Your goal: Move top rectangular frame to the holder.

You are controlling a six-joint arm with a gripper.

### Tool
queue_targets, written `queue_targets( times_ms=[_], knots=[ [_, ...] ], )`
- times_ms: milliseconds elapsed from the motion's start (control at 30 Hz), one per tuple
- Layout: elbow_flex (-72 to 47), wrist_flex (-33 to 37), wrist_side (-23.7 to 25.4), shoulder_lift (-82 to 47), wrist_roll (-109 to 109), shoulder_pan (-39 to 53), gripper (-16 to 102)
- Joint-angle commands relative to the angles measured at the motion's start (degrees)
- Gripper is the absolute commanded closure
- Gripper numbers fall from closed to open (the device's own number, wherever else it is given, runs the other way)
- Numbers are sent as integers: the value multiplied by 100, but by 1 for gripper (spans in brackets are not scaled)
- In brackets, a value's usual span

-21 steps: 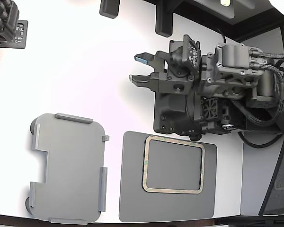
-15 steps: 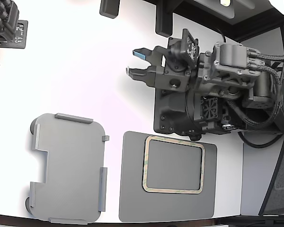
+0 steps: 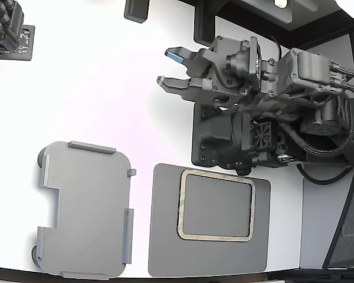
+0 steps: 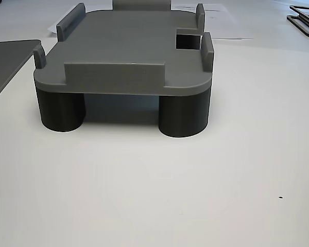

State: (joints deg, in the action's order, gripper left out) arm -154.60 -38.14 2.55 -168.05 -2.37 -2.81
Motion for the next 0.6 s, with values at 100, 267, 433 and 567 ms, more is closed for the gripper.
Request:
queue_targets(
  times_ms=[100, 267, 433, 567],
  knots=[
    [141, 677, -545, 105, -1002, -167, 1],
    [580, 958, -694, 940, -2109, 290, -8],
    [984, 1107, -334, 1494, -3094, 1116, 9],
    [1107, 1257, -9, 1362, -3806, 2083, 59]
  ],
)
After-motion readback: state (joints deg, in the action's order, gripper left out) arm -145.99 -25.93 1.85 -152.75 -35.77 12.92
